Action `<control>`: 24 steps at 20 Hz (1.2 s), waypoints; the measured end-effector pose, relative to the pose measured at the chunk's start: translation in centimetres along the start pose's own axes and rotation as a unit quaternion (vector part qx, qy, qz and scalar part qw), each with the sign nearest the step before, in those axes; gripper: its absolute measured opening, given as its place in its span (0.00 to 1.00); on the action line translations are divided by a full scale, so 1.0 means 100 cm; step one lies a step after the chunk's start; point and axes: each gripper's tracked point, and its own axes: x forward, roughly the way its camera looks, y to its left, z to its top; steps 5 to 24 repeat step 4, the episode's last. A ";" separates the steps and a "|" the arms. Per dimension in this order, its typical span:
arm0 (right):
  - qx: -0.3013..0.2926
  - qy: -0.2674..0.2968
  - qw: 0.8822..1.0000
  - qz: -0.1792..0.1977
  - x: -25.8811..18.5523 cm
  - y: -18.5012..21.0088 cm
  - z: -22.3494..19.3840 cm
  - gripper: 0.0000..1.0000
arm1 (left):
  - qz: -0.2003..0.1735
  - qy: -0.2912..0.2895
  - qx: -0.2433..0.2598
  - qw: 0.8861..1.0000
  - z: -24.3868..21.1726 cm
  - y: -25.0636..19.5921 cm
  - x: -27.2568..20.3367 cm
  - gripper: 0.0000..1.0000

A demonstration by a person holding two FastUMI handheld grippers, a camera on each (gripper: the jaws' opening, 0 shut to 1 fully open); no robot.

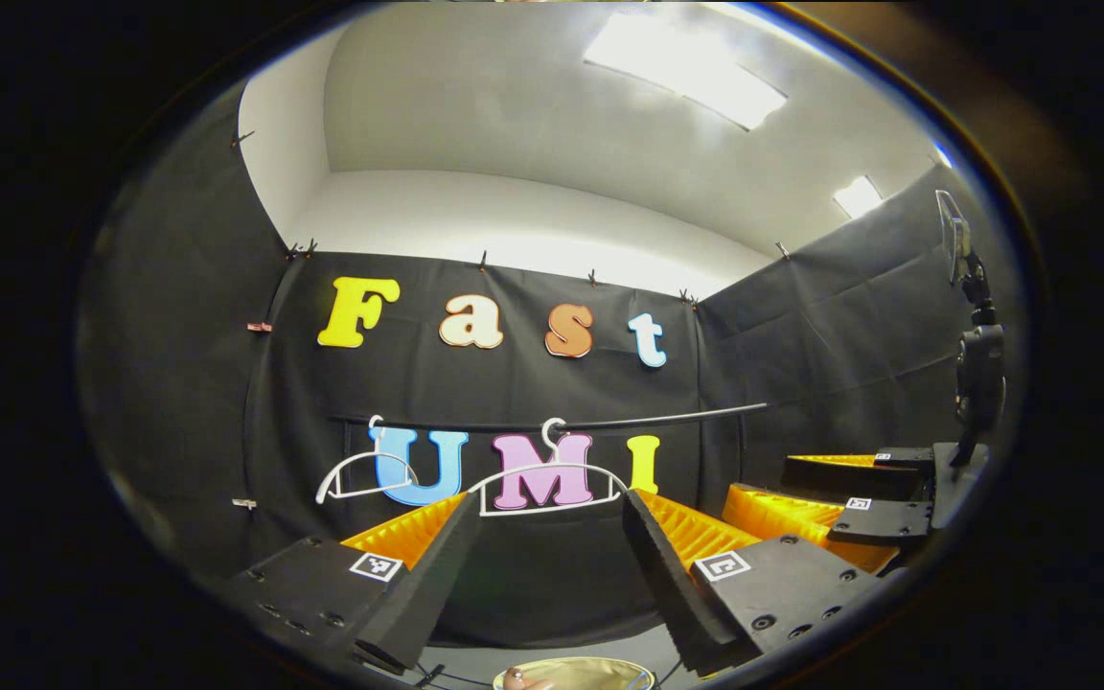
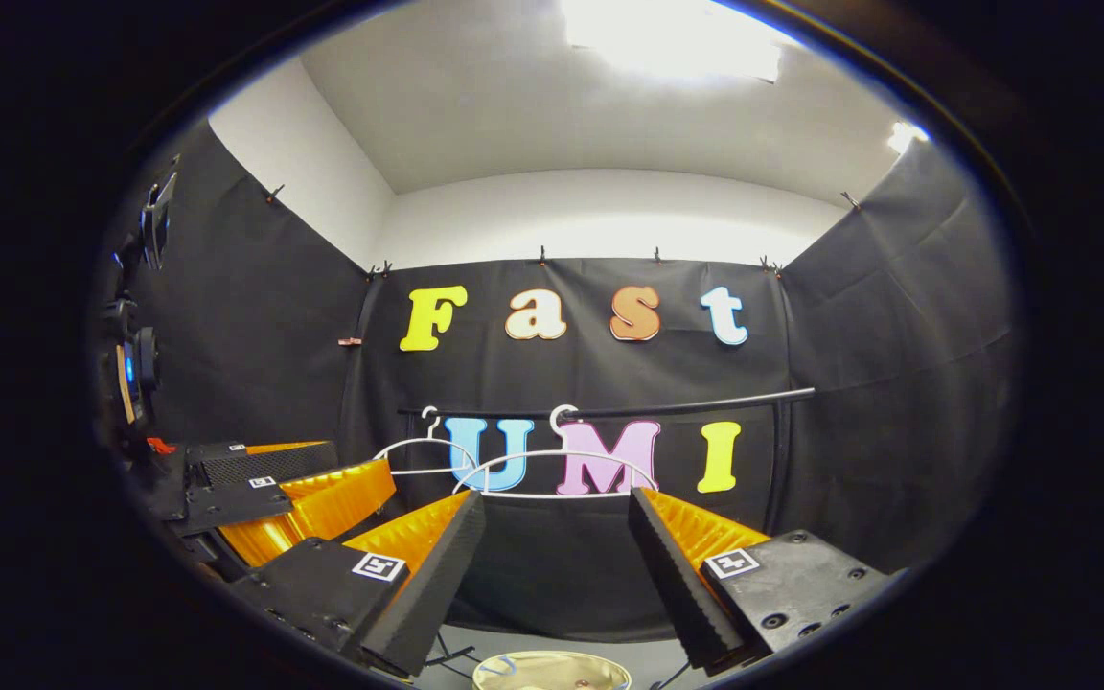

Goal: Grasp the clothes on the hanger with both hands and then place them into the laundry hamper below.

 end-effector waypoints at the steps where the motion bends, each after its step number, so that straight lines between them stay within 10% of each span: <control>1: 0.003 0.003 1.000 0.004 0.001 -0.003 0.000 0.99 | 0.003 0.004 0.001 1.000 -0.002 -0.004 0.001 0.92; 24: 0.010 -0.003 1.000 0.009 0.001 -0.015 0.008 0.97 | 0.017 0.015 -0.001 1.000 -0.007 -0.010 0.005 0.92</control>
